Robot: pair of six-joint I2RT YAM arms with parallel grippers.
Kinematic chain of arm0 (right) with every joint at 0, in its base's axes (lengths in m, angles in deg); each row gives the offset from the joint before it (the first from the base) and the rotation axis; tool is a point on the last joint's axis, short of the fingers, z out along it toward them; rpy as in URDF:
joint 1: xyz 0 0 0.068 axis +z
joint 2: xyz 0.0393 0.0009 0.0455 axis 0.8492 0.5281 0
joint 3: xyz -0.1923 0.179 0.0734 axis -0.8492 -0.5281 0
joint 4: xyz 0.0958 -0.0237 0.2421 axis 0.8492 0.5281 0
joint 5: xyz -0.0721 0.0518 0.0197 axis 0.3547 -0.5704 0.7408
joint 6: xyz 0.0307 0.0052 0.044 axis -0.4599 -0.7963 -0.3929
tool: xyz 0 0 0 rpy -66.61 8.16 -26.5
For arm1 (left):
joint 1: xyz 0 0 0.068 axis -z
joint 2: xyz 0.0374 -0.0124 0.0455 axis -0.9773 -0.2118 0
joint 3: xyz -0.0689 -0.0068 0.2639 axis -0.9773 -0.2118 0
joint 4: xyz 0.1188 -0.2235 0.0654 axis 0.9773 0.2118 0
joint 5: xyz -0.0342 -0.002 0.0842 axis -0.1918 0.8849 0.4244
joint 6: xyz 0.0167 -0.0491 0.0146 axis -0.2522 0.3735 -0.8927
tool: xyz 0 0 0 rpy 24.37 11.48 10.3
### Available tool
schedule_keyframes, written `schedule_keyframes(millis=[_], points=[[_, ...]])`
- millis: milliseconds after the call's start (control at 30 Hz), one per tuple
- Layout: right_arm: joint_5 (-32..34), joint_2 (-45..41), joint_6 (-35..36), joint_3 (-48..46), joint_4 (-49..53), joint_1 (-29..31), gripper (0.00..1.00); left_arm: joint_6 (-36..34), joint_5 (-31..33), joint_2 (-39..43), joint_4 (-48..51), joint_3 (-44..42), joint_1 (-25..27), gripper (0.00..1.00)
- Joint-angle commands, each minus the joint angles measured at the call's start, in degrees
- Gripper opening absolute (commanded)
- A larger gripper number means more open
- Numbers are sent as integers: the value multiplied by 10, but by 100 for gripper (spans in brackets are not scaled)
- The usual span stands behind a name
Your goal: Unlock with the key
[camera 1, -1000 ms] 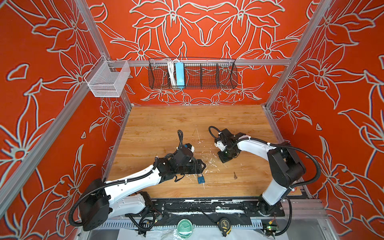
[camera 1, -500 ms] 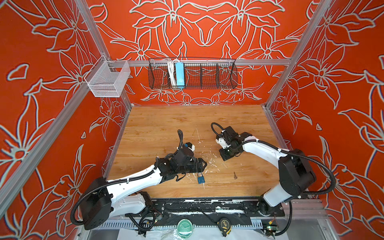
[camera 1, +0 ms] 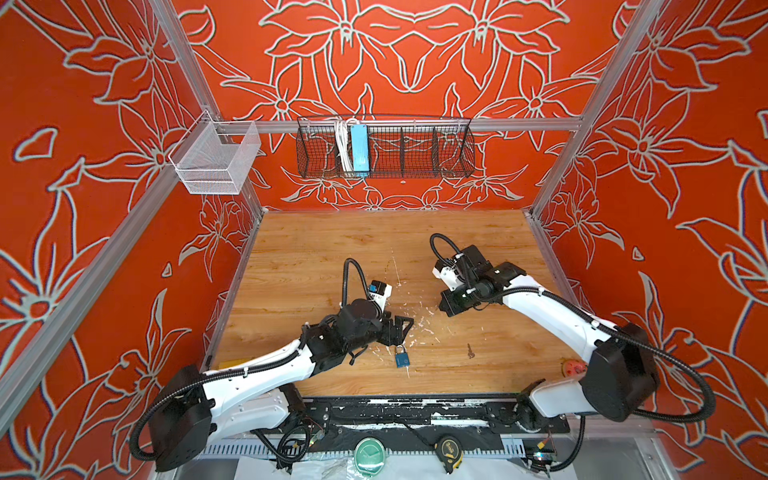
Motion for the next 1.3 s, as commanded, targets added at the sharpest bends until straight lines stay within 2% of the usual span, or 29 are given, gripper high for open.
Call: schedule_keyframes(millis=[0, 67, 233, 400, 467, 700, 800, 900, 1267], points=[[-30, -23, -27, 24, 16, 10, 0, -107, 16, 20, -159, -57, 3, 72], [-40, -32, -37, 29, 16, 15, 0, -171, 14, 22, -221, -83, 3, 66], [-52, -45, -67, 50, 15, 42, 0, -315, -26, 1, -249, -86, 3, 64], [-58, -58, -97, 65, -5, 69, 0, -425, -64, -24, -345, -120, 3, 62], [-60, -58, -99, 72, -2, 77, 0, -456, -65, -37, -349, -115, 3, 59], [-53, -56, -101, 90, 7, 97, 0, -481, -54, -95, -426, -110, 3, 50], [-53, -57, -104, 91, 5, 101, 0, -471, -46, -122, -468, -109, 3, 46], [-56, -61, -106, 92, 2, 103, 0, -464, -30, -153, -515, -111, 3, 45], [-75, -64, -111, 87, -13, 108, 0, -447, -28, -208, -559, -86, 3, 42]])
